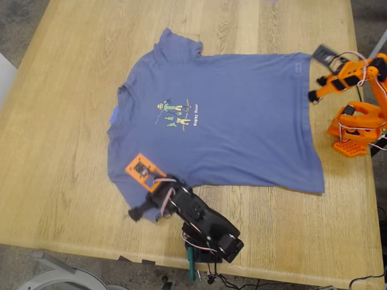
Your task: Fold a T-shirt
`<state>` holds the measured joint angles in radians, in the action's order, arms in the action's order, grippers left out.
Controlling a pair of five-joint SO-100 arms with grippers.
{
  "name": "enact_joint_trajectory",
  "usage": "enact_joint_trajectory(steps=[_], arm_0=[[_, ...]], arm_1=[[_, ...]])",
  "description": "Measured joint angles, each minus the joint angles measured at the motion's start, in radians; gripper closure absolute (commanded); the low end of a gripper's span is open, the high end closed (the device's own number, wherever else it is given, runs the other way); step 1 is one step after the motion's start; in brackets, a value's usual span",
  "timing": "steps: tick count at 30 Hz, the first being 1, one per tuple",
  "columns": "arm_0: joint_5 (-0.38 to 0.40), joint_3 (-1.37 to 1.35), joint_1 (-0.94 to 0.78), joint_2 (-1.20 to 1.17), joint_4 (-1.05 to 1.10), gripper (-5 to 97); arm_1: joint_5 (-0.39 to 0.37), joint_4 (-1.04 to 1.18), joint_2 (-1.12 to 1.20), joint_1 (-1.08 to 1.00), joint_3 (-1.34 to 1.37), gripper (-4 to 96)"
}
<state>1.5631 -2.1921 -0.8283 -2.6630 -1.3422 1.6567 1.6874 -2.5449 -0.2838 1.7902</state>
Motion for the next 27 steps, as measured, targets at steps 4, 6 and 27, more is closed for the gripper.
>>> enact_joint_trajectory(steps=[4, 6, 27], arm_0=[[-0.011, 0.023, 0.109, 0.156, 0.107, 28], [-0.018, 0.037, 0.153, 0.233, 0.176, 28], [-0.002, 0.397, 0.179, 1.071, 0.804, 28]], arm_1=[[-0.011, -0.094, 0.147, 0.155, -0.029, 63.1], [-0.011, -0.169, 0.233, 0.202, -0.049, 63.1], [-0.021, -0.548, 1.310, 0.373, -0.934, 65.3]])
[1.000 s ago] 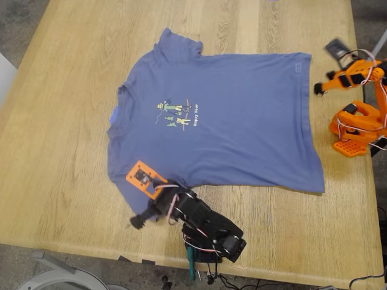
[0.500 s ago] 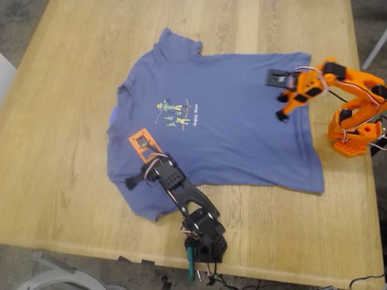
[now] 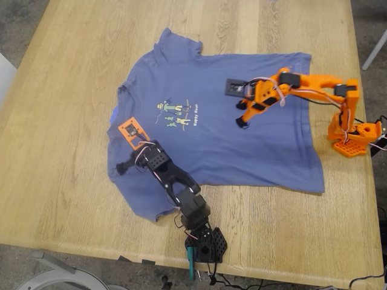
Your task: Fold a T-shirt
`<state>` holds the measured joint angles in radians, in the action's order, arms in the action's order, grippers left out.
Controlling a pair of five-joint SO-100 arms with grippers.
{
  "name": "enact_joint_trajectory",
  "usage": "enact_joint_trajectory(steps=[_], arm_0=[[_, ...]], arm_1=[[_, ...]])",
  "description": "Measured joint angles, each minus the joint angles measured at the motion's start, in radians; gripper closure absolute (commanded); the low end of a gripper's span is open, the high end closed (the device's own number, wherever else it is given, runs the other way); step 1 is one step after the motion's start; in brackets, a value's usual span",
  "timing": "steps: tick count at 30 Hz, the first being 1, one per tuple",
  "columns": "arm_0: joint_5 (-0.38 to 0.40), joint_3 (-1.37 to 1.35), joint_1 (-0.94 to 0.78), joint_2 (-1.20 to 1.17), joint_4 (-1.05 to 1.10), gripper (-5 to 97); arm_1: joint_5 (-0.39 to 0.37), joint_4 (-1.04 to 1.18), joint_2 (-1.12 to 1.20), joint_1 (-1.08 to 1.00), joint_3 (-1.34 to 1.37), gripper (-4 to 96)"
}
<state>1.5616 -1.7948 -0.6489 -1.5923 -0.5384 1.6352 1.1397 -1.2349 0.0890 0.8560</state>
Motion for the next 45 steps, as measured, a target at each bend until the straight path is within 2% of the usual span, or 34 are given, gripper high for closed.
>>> enact_joint_trajectory(steps=[3, 8, 10, 24, 28, 34, 42, 45], arm_0=[[0.000, 0.074, 0.003, 0.098, 0.054, 28], [0.009, 0.212, -0.003, 0.262, 0.141, 28], [0.009, 0.278, -0.014, 0.327, 0.155, 28], [0.009, 0.913, -0.067, 0.865, 0.117, 29], [0.009, 1.269, -0.071, 1.111, -0.037, 31], [0.014, 1.948, -0.075, 1.508, -0.282, 35], [0.055, 2.043, -0.046, 1.563, -0.362, 46], [0.069, 2.045, -0.037, 1.562, -0.399, 55]], arm_1=[[-0.012, 0.049, 0.181, 0.014, -0.238, 65.9], [-0.015, 0.252, 0.557, 0.021, -0.815, 66.1], [-0.018, 0.282, 0.603, 0.034, -0.891, 66.1], [-0.057, 0.124, 0.756, 0.167, -0.933, 65.4], [-0.061, 0.149, 0.770, 0.164, -0.942, 65.6], [-0.063, 0.212, 0.779, 0.123, -0.943, 65.6], [-0.084, 0.244, 0.839, 0.091, -0.948, 64.1], [-0.109, 0.233, 0.856, 0.080, -0.948, 63.5]])
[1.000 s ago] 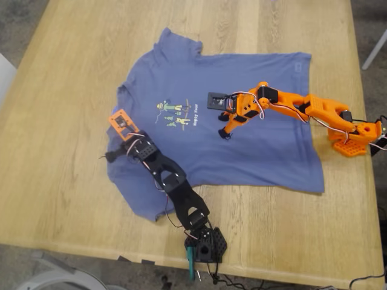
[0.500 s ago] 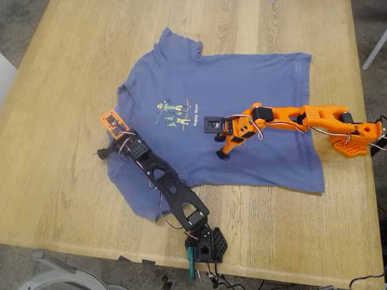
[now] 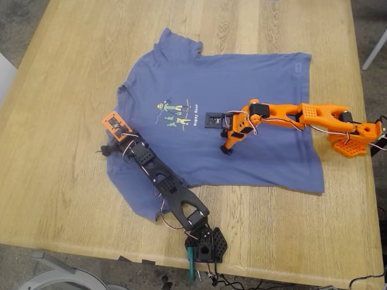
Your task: Fold a T-shirt
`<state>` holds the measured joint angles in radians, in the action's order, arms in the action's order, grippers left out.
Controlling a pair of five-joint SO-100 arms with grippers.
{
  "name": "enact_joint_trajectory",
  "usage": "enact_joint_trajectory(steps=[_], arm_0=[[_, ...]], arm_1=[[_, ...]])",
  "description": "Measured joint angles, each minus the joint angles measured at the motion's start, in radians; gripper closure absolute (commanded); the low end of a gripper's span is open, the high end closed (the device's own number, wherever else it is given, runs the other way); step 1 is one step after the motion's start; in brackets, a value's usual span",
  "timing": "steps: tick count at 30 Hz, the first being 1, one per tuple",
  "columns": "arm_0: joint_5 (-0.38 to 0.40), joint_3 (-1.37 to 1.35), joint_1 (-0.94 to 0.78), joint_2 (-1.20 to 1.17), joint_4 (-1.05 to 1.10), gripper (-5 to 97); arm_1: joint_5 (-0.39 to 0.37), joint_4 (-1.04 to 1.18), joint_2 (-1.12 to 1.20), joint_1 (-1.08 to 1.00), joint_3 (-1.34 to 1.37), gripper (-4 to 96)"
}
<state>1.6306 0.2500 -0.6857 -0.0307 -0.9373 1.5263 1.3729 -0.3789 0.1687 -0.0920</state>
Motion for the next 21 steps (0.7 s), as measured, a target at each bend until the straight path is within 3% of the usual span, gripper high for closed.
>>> enact_joint_trajectory(steps=[11, 17, 21], arm_0=[[0.092, 0.032, 0.008, 0.032, -0.144, 92], [0.126, 0.041, 0.008, 0.044, -0.153, 92], [0.138, 0.046, 0.008, 0.051, -0.153, 92]], arm_1=[[-0.057, -0.026, 0.048, 0.018, -0.009, 62.5], [-0.098, -0.049, 0.074, 0.054, -0.020, 62.0], [-0.167, -0.071, 0.089, 0.081, -0.025, 60.2]])
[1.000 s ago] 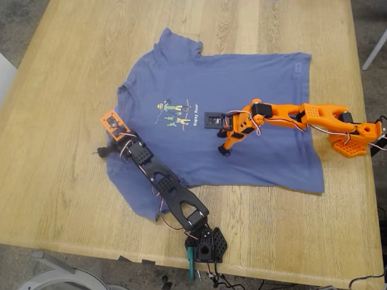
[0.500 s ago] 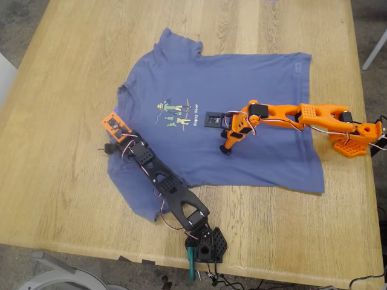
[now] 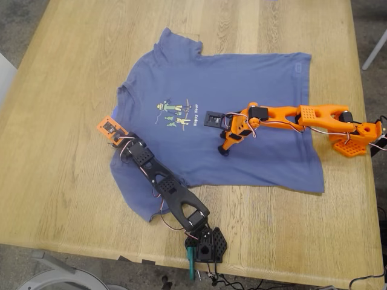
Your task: Fold a T-shirt
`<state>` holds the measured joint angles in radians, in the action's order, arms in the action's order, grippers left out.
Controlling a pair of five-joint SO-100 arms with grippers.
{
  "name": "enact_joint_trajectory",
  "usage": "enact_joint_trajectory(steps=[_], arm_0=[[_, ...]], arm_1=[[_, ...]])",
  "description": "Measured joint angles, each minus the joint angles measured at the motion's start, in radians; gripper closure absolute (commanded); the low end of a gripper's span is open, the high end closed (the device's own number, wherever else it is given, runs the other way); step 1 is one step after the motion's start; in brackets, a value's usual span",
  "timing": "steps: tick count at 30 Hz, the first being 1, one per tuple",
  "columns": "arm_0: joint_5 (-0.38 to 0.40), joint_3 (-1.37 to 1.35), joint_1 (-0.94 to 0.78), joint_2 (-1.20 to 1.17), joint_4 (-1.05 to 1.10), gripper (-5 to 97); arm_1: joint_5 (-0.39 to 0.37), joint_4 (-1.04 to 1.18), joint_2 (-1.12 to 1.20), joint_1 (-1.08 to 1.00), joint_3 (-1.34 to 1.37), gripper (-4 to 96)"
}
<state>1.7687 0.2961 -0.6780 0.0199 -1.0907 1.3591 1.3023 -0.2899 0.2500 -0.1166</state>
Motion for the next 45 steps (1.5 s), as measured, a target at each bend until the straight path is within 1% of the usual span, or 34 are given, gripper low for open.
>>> enact_joint_trajectory(steps=[4, 9, 11, 14, 16, 18, 20, 24, 28, 32, 40, 45], arm_0=[[0.011, 0.002, 0.005, 0.005, -0.003, 92], [0.018, 0.002, 0.025, -0.015, -0.051, 92], [0.020, 0.002, 0.034, -0.037, -0.072, 92], [0.020, 0.002, 0.049, -0.061, -0.100, 92], [0.020, 0.002, 0.061, -0.086, -0.118, 92], [0.021, 0.002, 0.075, -0.107, -0.143, 92], [0.028, 0.002, 0.092, -0.118, -0.172, 92], [0.031, 0.002, 0.123, -0.146, -0.230, 92], [0.034, 0.002, 0.147, -0.173, -0.290, 92], [0.040, 0.002, 0.167, -0.207, -0.348, 92], [0.040, 0.002, 0.202, -0.308, -0.426, 92], [0.038, 0.002, 0.221, -0.391, -0.466, 92]], arm_1=[[-0.089, -0.037, 0.023, 0.032, 0.000, 59.2], [-0.196, -0.028, 0.049, 0.089, -0.018, 59.0], [-0.224, -0.009, 0.055, 0.110, -0.020, 59.0], [-0.245, 0.041, 0.072, 0.135, -0.023, 59.0], [-0.245, 0.078, 0.077, 0.147, -0.025, 59.1], [-0.245, 0.129, 0.080, 0.150, -0.025, 61.5], [-0.233, 0.178, 0.081, 0.152, -0.025, 66.5], [-0.206, 0.232, 0.086, 0.152, -0.025, 81.8], [-0.181, 0.288, 0.091, 0.153, -0.025, 85.2], [-0.163, 0.344, 0.092, 0.126, -0.025, 91.1], [-0.164, 0.374, 0.081, 0.008, -0.025, 91.3], [-0.167, 0.374, 0.018, -0.080, -0.011, 91.4]])
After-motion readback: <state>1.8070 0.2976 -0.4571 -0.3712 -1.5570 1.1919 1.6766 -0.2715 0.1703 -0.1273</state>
